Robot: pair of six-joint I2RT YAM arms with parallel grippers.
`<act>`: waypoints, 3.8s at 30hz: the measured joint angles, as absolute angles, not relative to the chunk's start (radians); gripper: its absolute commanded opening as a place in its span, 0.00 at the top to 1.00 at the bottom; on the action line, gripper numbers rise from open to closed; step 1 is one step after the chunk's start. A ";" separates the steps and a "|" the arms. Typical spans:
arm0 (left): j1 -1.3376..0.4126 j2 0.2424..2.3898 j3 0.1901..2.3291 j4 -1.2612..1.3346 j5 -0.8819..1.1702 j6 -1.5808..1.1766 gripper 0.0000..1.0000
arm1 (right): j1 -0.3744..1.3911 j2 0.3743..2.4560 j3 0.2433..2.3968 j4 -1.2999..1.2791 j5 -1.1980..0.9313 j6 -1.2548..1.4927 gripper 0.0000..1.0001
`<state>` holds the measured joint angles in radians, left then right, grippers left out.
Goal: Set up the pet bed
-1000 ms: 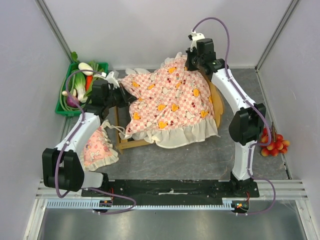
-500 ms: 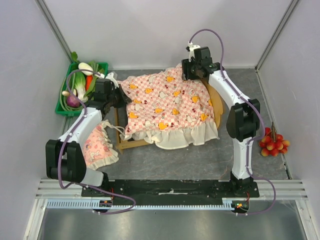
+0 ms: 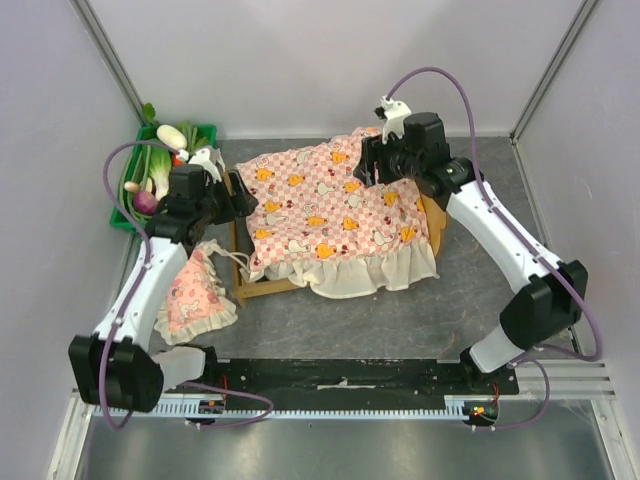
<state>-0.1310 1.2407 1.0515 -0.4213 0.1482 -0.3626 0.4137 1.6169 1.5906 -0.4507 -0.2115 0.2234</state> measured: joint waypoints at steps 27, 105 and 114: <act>-0.130 0.966 0.875 -0.518 0.109 -0.374 0.04 | 0.220 1.488 1.467 -0.526 0.087 0.160 0.51; -0.219 0.802 0.712 -0.328 0.137 -0.437 0.07 | 1.053 1.630 1.103 0.107 0.576 0.599 1.00; -0.250 0.853 0.712 -0.258 0.217 -0.384 0.15 | 0.863 1.522 1.053 0.150 0.463 0.521 1.00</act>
<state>-0.2497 0.8532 0.7124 -0.2584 0.2169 -0.3836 0.8627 1.5215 1.0531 0.1501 0.4633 0.5213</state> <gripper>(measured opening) 0.859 0.007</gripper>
